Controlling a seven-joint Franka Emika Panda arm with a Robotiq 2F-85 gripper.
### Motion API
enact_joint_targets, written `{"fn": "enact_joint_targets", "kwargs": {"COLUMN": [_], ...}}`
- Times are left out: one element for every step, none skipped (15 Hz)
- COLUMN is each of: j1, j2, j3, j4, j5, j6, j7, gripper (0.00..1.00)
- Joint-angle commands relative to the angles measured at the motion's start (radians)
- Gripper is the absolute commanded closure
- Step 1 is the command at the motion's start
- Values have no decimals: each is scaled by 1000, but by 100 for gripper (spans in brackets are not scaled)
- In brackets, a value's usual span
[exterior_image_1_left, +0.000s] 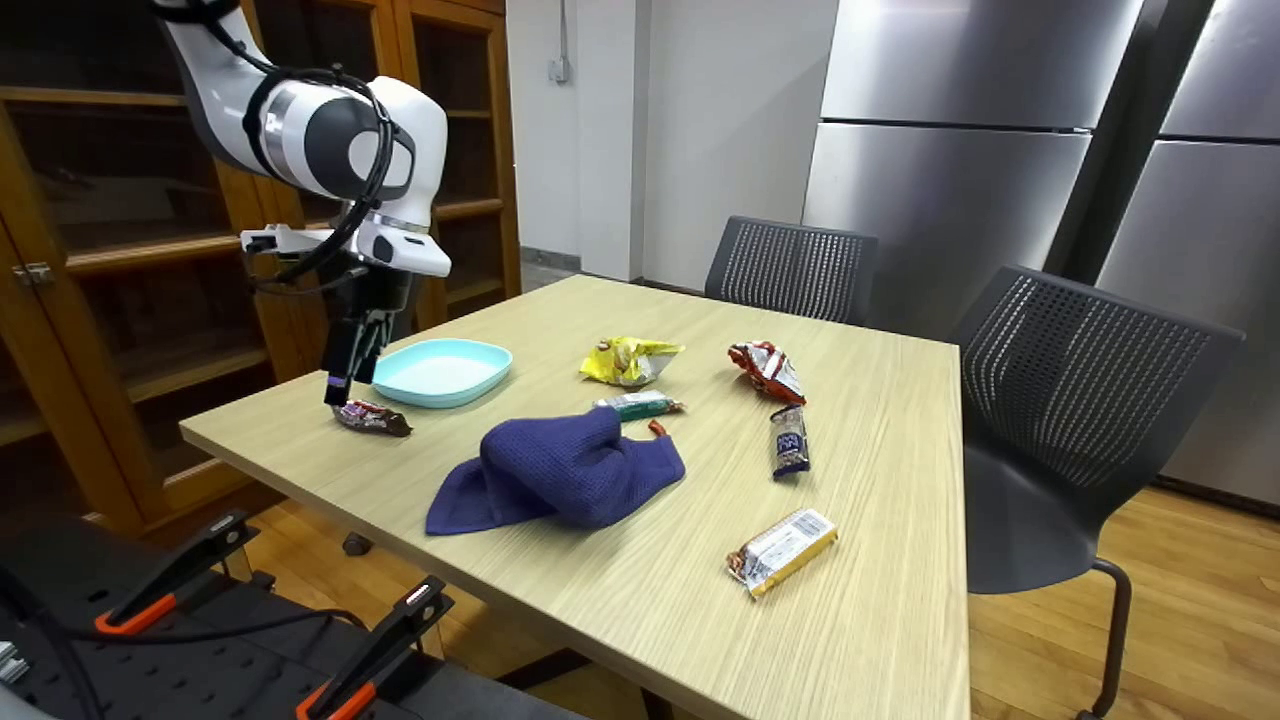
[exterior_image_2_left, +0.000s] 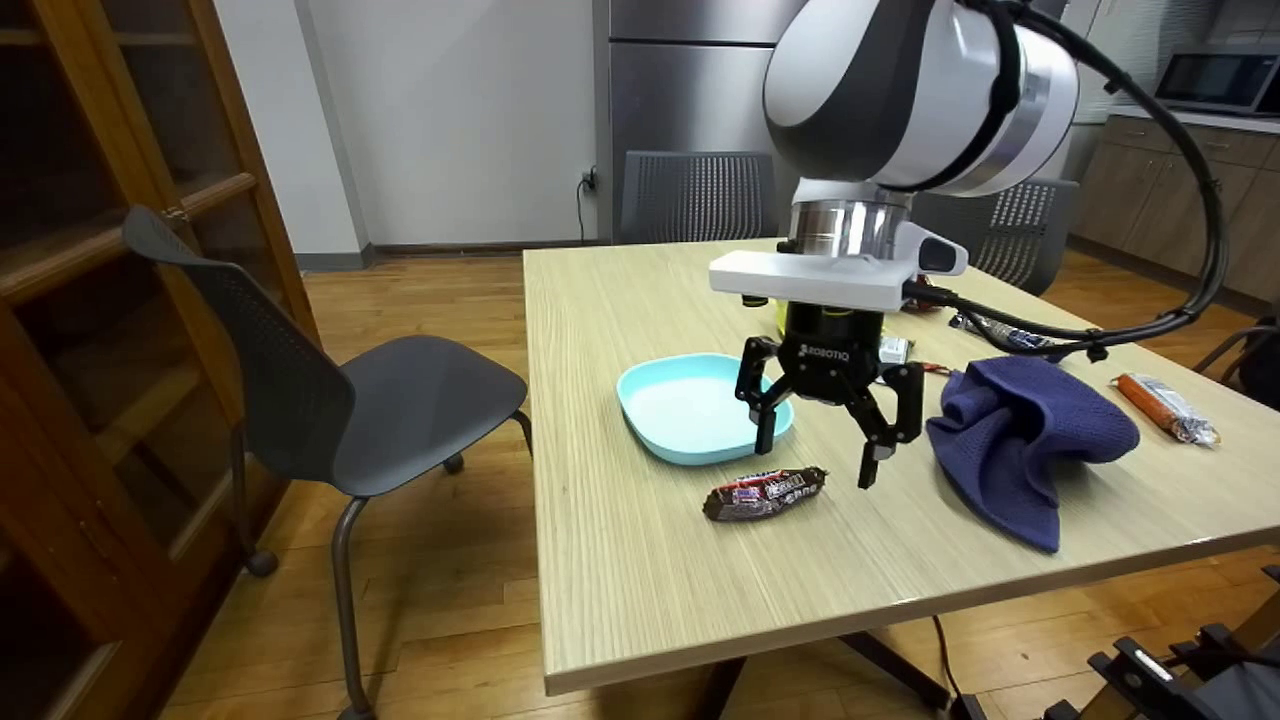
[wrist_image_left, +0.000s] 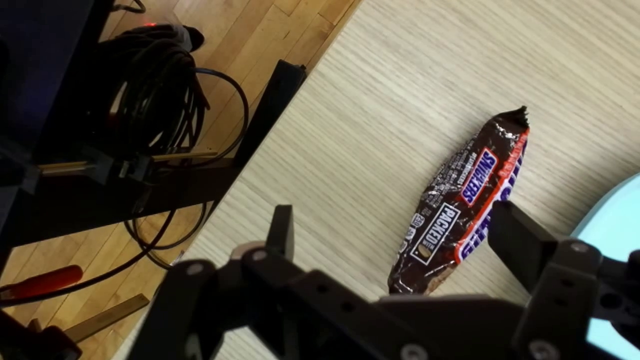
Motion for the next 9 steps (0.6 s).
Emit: {"fn": "enact_joint_targets", "kwargs": {"j1": [-3,-1,1,4,5,11,17,23,27], "j2": [18,26,38,49,57,67,77,86,94], "j3": [8,9,8,8,8,5,1,-2,-4], "j4": [12,16,24,29,32,37,41,45,48], "j5": [0,-1,-6,-7,-5,-11,-15,-19,-21], "j6": [12,9,9,19,29,41,56,73,85], "j7": [7,7,9,10,9,18,27,33,36], "gripper": [0,0,0,0,0,0,0,0,0]}}
